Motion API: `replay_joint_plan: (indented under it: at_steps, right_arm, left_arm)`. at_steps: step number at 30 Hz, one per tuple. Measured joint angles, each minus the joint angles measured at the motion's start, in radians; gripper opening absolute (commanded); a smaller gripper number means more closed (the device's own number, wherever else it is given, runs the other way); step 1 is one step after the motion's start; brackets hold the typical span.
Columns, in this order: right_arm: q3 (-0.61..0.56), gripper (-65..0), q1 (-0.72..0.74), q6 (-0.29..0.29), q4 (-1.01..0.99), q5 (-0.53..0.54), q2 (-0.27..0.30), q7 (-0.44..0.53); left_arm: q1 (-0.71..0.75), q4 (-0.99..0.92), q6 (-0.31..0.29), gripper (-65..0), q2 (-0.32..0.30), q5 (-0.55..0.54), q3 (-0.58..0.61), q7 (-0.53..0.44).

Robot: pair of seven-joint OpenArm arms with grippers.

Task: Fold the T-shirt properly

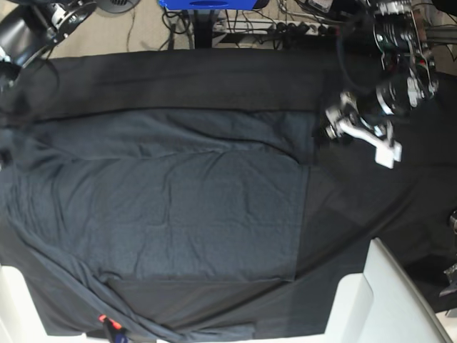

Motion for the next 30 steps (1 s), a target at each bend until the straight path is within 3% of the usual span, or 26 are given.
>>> replay_joint_plan:
  at_steps: [4,9,18,28,30]
  right_arm:
    - [0.045,-10.5,0.004,0.023,-0.13,0.008,0.037,-0.009]
    - [0.05,-12.8,0.019,0.121,-0.273,0.07,0.109,0.015]
    - [0.047,-13.4,0.081,0.152,-0.496,0.127,0.206,0.122]
    - [0.047,-20.7,0.103,0.147,-0.51,0.119,0.206,0.101]
    - [0.047,-24.6,0.103,0.147,-0.515,0.119,0.206,0.1]
  left_arm:
    - [0.055,0.001,-0.069,-23.7,0.0,0.003,-0.004,-0.003]
    - [0.1,0.003,-0.089,-23.7,0.002,0.007,-0.067,-0.003]
    - [0.112,0.002,-0.1,-24.0,0.003,0.005,-0.138,-0.003]
    - [0.111,-0.043,-0.103,-24.4,0.025,0.006,-0.138,-0.001]
    - [0.111,-0.055,-0.103,-24.4,0.025,0.005,-0.138,-0.005]
